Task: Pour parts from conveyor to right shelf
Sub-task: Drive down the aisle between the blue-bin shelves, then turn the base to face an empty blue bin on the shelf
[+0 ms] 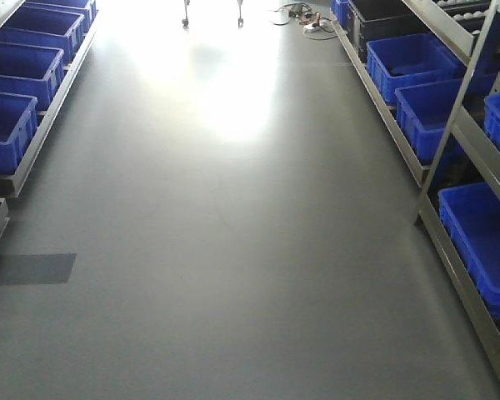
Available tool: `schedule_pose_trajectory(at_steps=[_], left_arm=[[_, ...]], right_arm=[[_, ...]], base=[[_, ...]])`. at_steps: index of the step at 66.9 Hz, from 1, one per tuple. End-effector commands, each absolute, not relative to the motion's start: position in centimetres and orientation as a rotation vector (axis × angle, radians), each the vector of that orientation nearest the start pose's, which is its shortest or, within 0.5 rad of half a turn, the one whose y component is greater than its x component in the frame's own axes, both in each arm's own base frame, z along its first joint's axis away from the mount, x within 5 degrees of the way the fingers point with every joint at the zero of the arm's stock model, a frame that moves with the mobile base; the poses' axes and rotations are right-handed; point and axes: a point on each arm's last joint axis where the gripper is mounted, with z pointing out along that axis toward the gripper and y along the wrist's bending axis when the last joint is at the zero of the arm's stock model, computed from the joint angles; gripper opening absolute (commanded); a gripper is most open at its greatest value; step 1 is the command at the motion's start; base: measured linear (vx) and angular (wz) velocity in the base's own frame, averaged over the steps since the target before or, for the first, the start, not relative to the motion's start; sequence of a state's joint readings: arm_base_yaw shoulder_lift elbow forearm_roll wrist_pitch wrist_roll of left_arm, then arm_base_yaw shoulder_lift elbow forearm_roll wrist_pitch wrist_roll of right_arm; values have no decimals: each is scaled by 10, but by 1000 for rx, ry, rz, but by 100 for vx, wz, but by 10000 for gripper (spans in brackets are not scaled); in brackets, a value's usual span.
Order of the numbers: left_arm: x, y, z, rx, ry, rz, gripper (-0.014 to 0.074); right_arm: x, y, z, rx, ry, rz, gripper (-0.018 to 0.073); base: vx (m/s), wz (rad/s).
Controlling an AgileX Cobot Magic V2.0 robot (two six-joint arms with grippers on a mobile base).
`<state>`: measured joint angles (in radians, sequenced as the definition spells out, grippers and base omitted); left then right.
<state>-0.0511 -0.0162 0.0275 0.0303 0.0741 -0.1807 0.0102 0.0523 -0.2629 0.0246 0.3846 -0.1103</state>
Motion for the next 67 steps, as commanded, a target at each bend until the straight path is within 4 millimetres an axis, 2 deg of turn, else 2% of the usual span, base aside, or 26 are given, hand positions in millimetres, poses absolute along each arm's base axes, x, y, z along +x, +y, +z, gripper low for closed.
schedule_pose_trajectory(at_steps=[1, 37, 67], left_arm=[[56, -3, 198, -81, 1509, -176, -6], [56, -3, 198, -81, 1509, -176, -6], [56, -3, 198, -81, 1509, -176, -6]], right_arm=[[44, 1, 279, -89, 1559, -61, -4], [44, 1, 278, -88, 1559, -62, -4], [44, 1, 278, -88, 1559, -62, -4]], base=[[58, 3], [54, 9], [40, 61]])
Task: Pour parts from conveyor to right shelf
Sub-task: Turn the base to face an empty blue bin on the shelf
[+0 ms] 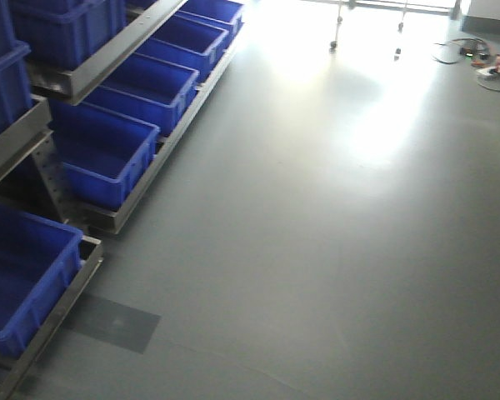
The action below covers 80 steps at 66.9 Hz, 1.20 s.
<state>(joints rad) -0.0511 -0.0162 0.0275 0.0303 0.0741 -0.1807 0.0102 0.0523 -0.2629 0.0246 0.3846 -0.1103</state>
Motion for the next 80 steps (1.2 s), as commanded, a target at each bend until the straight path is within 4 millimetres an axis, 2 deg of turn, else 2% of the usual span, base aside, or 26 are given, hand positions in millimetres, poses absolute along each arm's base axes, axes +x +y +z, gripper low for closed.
schedule_pose_trajectory(at_steps=[1, 80], left_arm=[[56, -3, 198, -81, 1509, -176, -6], [56, -3, 198, -81, 1509, -176, -6]], right_arm=[[44, 1, 278, -88, 1559, -62, -4], [44, 1, 279, -88, 1558, -62, -4]], base=[[33, 78], [24, 77]])
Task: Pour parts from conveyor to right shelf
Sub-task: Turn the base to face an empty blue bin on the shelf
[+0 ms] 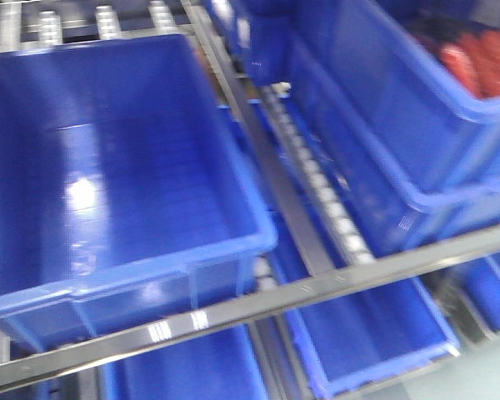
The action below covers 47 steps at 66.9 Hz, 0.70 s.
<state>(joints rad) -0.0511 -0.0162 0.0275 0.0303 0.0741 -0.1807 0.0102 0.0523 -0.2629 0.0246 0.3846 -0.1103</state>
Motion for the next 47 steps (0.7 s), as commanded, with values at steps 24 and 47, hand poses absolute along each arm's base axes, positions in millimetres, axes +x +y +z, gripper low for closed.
schedule_pose_trajectory(at_steps=[24, 47], left_arm=[[56, -3, 198, -81, 1509, -176, -6], [56, -3, 198, -81, 1509, -176, -6]], right_arm=[[44, 1, 279, -88, 1558, -62, -4], [44, 1, 278, -88, 1560, -62, -4]], base=[[13, 49], [12, 29]])
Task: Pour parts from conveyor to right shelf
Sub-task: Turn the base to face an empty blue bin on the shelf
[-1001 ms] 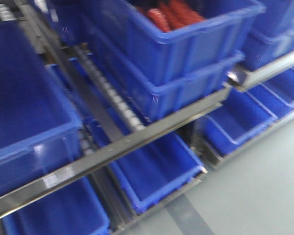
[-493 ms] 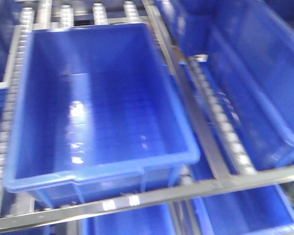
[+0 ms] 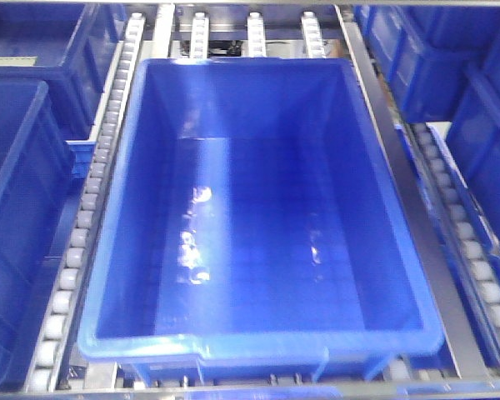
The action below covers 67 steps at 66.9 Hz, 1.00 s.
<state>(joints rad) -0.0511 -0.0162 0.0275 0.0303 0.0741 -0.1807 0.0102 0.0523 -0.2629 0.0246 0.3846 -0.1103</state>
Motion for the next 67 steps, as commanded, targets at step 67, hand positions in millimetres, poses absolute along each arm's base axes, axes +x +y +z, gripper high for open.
schedule_pose_trajectory(at_steps=[67], left_arm=[[56, -3, 198, -81, 1509, -176, -6]], right_arm=[[44, 1, 279, -88, 1559, -62, -4]], base=[[9, 4]])
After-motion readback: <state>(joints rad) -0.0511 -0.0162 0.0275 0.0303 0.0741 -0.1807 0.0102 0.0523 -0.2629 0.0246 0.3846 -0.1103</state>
